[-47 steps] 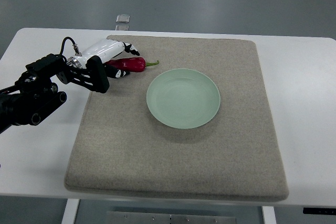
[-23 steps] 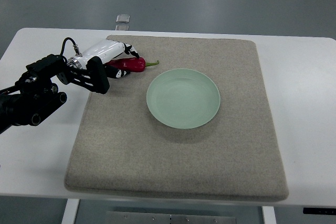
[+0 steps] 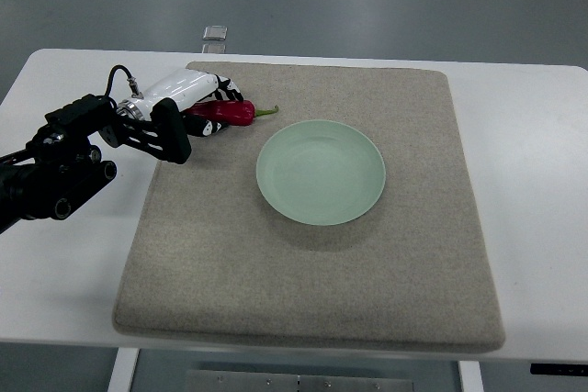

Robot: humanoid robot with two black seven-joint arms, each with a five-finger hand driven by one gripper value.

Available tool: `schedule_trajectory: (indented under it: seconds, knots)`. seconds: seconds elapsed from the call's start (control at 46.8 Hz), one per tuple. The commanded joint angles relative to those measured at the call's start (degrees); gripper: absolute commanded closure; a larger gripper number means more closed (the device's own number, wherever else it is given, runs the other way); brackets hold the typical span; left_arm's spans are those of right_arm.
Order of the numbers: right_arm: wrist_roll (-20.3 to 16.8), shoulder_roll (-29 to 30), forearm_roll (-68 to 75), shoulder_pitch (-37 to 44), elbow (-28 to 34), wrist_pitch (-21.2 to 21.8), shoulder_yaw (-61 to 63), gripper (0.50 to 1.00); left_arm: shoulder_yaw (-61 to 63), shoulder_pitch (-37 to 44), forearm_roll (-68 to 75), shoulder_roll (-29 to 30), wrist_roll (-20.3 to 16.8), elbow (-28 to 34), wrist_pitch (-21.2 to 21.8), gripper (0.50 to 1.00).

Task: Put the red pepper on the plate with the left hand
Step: 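Close the left hand fingers around the red chili pepper, then lift the pepper and carry it with the left hand onto the plate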

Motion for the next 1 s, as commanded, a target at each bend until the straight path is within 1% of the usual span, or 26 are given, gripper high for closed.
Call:
schedule_trajectory:
  seconds: [0.0, 0.085, 0.107, 0.406, 0.491, 0.641, 0.683, 0.79, 0.982]
  knots:
    - [0.0, 0.0, 0.07, 0.01, 0.04, -0.03, 0.0, 0.572, 0.0, -0.01, -0.04, 0.0, 0.0, 0.04, 0.04, 0.921]
    - [0.0, 0.0, -0.02, 0.01, -0.05, -0.03, 0.0, 0.572, 0.0, -0.01, -0.04, 0.0, 0.0, 0.04, 0.04, 0.994]
    - [0.0, 0.0, -0.02, 0.01, -0.05, -0.03, 0.0, 0.572, 0.0, -0.01, -0.04, 0.0, 0.0, 0.04, -0.04, 1.0]
    - [0.0, 0.0, -0.02, 0.01, 0.04, 0.06, 0.0, 0.572, -0.09, -0.01, -0.48, 0.0, 0.0, -0.14, 0.13, 1.0]
    - [0.0, 0.0, -0.02, 0.01, 0.04, -0.03, 0.0, 0.572, -0.27, -0.09, -0.74, -0.08, 0.0, -0.23, 2.06, 1.0]
    - [0.0, 0.0, -0.02, 0.01, -0.05, -0.03, 0.0, 0.572, -0.79, -0.45, -1.09, -0.26, -0.08, -1.19, 7.77, 1.0]
    - [0.0, 0.0, -0.02, 0.01, -0.05, -0.03, 0.0, 0.572, -0.8, -0.45, -1.09, -0.26, -0.09, -3.03, 8.74, 1.0]
    - [0.0, 0.0, 0.07, 0.01, -0.05, 0.06, 0.0, 0.572, -0.97, -0.45, -1.18, -0.17, -0.09, -9.0, 8.83, 1.0]
    - [0.0, 0.0, -0.02, 0.01, -0.05, -0.03, 0.0, 0.572, -0.09, -0.36, -1.36, -0.52, -0.09, -16.83, 7.69, 1.0]
